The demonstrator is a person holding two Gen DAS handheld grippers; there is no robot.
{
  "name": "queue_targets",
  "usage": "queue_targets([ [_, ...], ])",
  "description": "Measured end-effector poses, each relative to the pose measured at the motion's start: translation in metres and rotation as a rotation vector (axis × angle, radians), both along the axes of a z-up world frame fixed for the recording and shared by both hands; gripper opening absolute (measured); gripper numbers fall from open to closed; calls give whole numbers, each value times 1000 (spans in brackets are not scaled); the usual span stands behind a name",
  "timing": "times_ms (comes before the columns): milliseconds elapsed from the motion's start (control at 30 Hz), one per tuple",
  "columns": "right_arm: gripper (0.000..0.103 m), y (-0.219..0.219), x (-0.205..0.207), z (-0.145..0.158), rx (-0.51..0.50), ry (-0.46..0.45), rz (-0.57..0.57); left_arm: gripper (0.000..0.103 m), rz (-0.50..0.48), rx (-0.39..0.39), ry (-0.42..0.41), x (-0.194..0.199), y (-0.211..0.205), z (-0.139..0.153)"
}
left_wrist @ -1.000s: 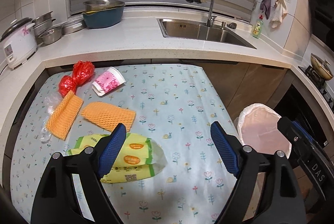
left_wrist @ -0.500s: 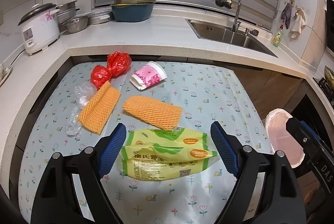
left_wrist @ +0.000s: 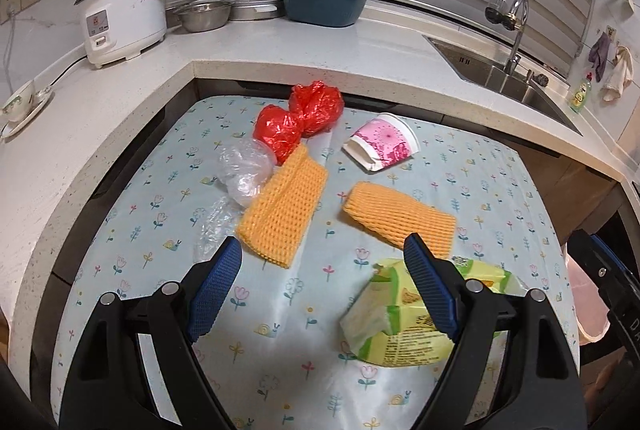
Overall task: Collect trash
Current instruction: 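Grasp an orange foam net with the left tool while the right tool grasps another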
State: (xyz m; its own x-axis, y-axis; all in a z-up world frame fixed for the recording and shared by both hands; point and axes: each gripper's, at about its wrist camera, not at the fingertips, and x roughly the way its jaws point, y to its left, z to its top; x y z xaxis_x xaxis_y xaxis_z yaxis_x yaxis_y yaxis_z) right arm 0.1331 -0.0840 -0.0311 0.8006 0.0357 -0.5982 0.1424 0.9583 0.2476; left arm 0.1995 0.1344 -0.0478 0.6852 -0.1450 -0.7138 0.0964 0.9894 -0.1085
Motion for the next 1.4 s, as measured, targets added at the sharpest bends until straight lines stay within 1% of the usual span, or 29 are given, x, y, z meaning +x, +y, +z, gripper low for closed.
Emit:
queue_targets([
  [300, 52, 26, 57, -21, -6, 69, 57, 79, 34, -3, 66, 39, 26, -31],
  [367, 57, 29, 71, -28, -4, 90, 64, 79, 37, -4, 77, 49, 29, -38],
  [600, 58, 35, 110, -50, -1, 153, 81, 79, 39, 0, 108, 75, 28, -56],
  [700, 58, 33, 125, -61, -2, 187, 77, 77, 33, 7, 118, 83, 25, -62],
  [867, 59, 28, 144, -81, 21, 266, 79, 66, 11, 6, 152, 92, 17, -75],
  [967, 59, 25, 150, -96, 52, 317, 84, 57, -11, 3, 172, 94, 10, -82],
  [1033, 59, 25, 151, -104, 69, 338, 87, 44, -28, -3, 187, 95, 7, -86],
  [1067, 60, 25, 150, -104, 60, 329, 85, 40, -36, -8, 196, 95, 5, -88],
  [1100, 60, 27, 149, -104, 51, 329, 91, 32, -41, -10, 201, 95, 3, -89],
  [1133, 61, 29, 149, -105, 40, 328, 95, 27, -47, -13, 204, 95, 2, -90],
  [1167, 61, 31, 149, -105, 25, 329, 99, 25, -51, -16, 203, 94, 0, -90],
  [1200, 61, 34, 149, -105, 8, 330, 105, 19, -53, -13, 199, 93, -1, -90],
  [1233, 59, 37, 148, -105, -14, 329, 111, 13, -56, -12, 196, 92, -3, -89],
  [1300, 54, 40, 145, -105, -51, 328, 116, 12, -68, -26, 199, 90, -6, -87],
  [1367, 37, 43, 143, -105, -85, 326, 115, 12, -75, -34, 197, 88, -8, -85],
  [1400, 33, 43, 141, -105, -97, 325, 114, 11, -76, -32, 193, 86, -10, -84],
])
